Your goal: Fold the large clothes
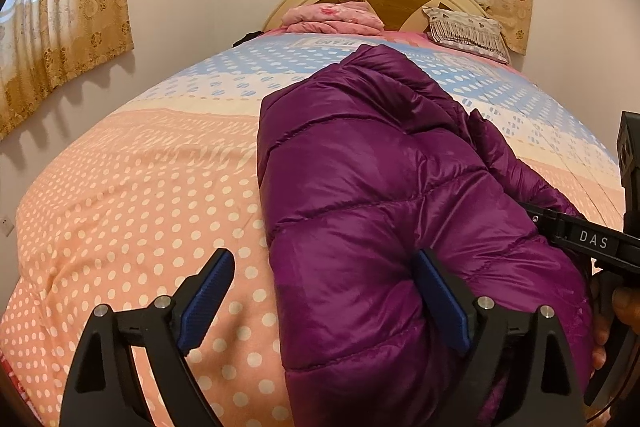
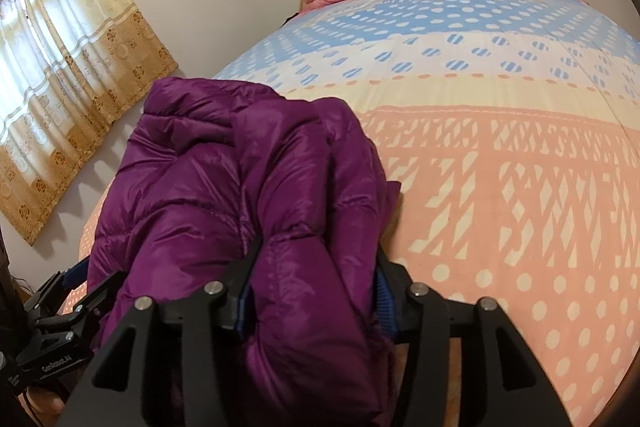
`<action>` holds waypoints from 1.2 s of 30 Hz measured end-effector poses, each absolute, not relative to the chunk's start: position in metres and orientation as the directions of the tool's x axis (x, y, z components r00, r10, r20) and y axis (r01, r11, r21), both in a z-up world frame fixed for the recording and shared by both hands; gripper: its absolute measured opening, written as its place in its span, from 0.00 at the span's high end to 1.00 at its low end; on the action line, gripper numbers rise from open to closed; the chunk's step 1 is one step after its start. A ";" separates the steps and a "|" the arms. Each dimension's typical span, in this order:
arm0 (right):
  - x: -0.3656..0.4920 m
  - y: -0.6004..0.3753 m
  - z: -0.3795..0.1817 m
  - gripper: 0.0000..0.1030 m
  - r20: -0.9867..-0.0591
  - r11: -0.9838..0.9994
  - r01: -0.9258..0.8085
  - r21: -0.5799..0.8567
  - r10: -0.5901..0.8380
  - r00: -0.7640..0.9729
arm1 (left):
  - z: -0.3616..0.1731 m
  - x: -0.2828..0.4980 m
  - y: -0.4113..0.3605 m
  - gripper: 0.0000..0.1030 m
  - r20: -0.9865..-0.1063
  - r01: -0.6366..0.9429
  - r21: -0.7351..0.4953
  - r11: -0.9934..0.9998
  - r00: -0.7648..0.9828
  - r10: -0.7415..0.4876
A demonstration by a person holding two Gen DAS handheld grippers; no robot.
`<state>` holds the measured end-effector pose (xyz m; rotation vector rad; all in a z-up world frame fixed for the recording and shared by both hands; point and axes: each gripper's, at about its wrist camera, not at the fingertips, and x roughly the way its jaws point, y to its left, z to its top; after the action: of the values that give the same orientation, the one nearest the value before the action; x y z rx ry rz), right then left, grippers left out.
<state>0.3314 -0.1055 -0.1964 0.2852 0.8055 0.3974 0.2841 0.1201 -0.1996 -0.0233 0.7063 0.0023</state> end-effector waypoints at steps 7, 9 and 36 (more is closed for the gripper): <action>0.331 -0.104 -0.195 0.40 -0.655 0.909 -0.219 0.354 0.408 0.636 | -0.202 0.285 0.127 0.09 -0.653 -0.024 -0.059 0.998 0.757 -0.021; 0.331 -0.104 -0.195 0.38 -0.660 0.914 -0.215 0.344 0.398 0.636 | -0.201 0.283 0.126 0.09 -0.652 -0.023 -0.050 0.998 0.758 -0.015; 0.180 -0.103 -0.035 0.12 -0.403 0.951 -0.286 0.116 0.309 0.862 | -0.045 0.144 0.138 0.09 -0.339 -0.091 -0.070 0.993 0.939 0.063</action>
<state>0.1799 -0.1031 -0.0351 0.0532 0.4309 0.3124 0.1441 0.1377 -0.0452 -0.0848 0.3427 0.0788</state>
